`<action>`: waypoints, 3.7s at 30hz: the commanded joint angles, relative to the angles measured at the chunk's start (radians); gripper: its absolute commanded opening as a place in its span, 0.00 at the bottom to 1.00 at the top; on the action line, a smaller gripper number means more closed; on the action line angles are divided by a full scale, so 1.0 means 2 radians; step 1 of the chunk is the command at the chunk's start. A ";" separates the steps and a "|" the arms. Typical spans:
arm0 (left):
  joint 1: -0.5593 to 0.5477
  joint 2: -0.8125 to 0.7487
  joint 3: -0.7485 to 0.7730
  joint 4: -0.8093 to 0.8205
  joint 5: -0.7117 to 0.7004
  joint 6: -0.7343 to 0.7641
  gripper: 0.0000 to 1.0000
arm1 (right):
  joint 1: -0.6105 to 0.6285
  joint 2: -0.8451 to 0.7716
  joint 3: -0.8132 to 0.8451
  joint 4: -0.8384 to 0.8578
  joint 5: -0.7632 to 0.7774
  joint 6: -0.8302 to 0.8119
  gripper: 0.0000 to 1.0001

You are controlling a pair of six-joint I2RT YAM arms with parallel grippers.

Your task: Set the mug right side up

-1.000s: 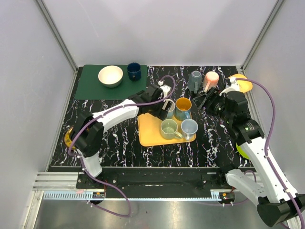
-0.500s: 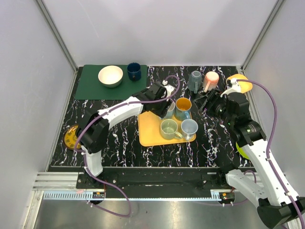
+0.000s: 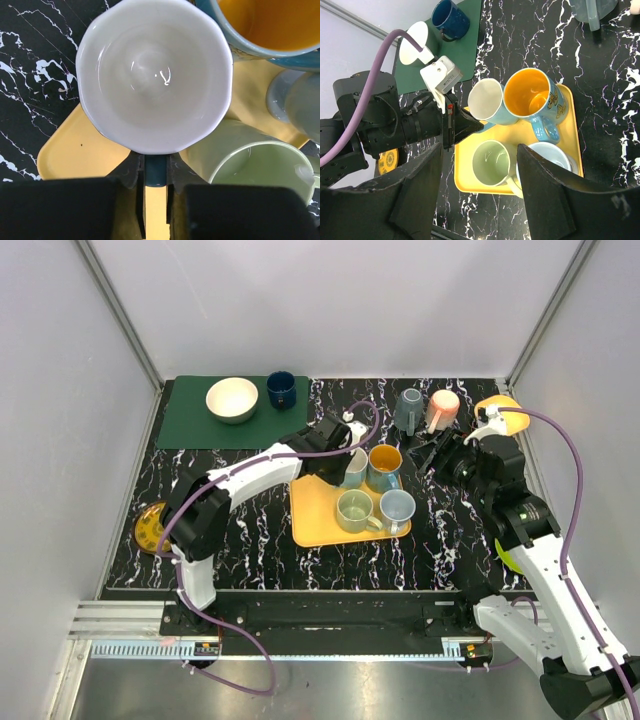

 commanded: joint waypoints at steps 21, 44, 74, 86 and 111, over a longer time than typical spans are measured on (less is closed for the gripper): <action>0.002 -0.262 0.008 0.021 -0.074 -0.087 0.00 | 0.002 0.009 0.025 0.074 -0.121 0.000 0.67; 0.090 -0.343 -0.263 0.722 0.279 -0.628 0.00 | 0.004 0.064 -0.058 0.468 -0.427 0.249 0.75; 0.004 -0.336 -0.254 0.656 0.264 -0.563 0.00 | 0.051 0.161 -0.018 0.560 -0.338 0.274 0.33; 0.002 -0.342 -0.276 0.691 0.289 -0.577 0.00 | 0.051 0.190 -0.001 0.611 -0.377 0.300 0.00; -0.001 -0.365 -0.311 0.727 0.277 -0.575 0.00 | 0.050 0.138 -0.034 0.553 -0.236 0.271 0.28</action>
